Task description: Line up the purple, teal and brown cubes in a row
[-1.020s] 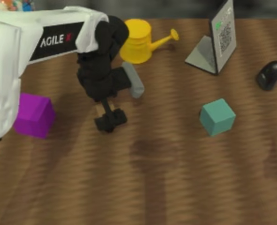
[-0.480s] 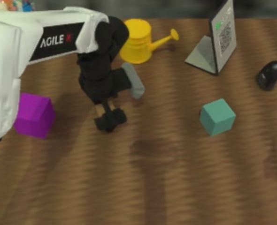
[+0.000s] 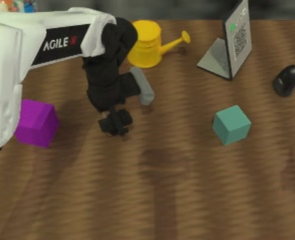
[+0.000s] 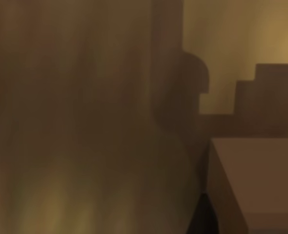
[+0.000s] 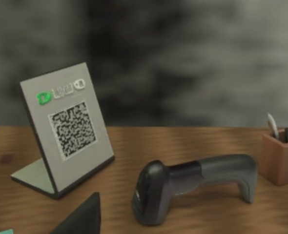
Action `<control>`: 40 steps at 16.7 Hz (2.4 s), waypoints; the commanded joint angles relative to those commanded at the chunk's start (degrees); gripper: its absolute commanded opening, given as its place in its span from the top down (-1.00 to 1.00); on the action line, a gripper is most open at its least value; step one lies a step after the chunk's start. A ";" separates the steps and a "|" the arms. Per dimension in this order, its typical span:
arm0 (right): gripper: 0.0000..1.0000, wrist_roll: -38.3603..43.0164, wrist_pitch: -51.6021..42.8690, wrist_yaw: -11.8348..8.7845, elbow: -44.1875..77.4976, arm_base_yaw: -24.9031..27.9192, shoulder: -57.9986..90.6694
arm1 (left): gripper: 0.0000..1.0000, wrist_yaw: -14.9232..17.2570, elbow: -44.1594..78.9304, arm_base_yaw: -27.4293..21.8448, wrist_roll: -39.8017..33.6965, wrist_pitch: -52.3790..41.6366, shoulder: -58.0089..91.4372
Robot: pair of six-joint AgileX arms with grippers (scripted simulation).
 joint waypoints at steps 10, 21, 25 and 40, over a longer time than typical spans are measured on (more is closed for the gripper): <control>-1.00 0.00 0.00 0.00 0.00 0.00 0.00 | 1.00 0.91 1.12 0.06 -0.72 -2.27 -2.35; -1.00 0.00 0.00 0.00 0.00 0.00 0.00 | 1.00 0.89 10.09 0.75 -0.79 -14.74 -5.54; -1.00 0.00 0.00 0.00 0.00 0.00 0.00 | 1.00 0.79 11.15 -3.23 -1.85 -15.47 -5.29; -1.00 0.00 0.00 0.00 0.00 0.00 0.00 | 1.00 0.71 15.84 -28.92 -9.00 -19.57 -4.93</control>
